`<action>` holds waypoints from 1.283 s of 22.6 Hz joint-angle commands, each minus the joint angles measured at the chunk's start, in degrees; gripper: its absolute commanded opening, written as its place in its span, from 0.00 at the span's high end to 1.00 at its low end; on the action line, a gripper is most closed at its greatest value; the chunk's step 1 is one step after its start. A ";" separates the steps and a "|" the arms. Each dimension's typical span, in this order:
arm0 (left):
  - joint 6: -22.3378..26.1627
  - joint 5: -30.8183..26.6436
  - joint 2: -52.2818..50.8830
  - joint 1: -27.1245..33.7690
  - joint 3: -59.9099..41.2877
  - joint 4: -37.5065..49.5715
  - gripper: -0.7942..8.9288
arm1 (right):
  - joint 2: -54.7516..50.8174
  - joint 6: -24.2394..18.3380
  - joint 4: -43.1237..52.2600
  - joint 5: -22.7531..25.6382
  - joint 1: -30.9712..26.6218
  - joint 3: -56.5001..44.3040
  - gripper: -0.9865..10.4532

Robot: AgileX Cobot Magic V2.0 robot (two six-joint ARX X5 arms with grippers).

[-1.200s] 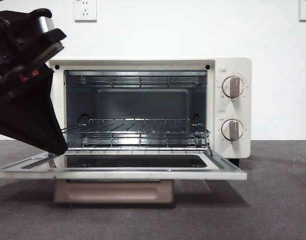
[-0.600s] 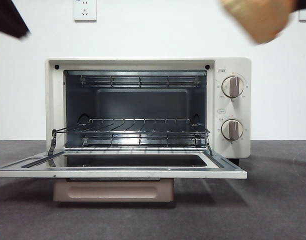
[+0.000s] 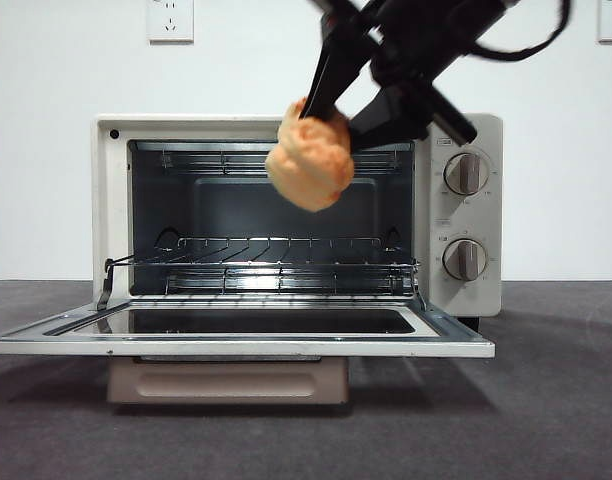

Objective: The left arm flap open the oven, the right arm pick bread and place it into oven, the left arm flap close the oven

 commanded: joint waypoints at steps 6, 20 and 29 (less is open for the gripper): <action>-1.62 -0.20 -0.63 -0.48 1.27 0.48 0.91 | 9.64 2.82 0.59 5.29 -0.57 6.51 0.82; -1.36 -0.92 -0.63 -0.48 1.27 0.57 0.91 | 12.09 2.36 2.29 12.35 -0.59 6.64 0.81; -1.38 -1.20 -0.63 -0.48 1.27 0.52 0.91 | 12.70 2.36 2.12 12.90 -0.48 6.64 0.59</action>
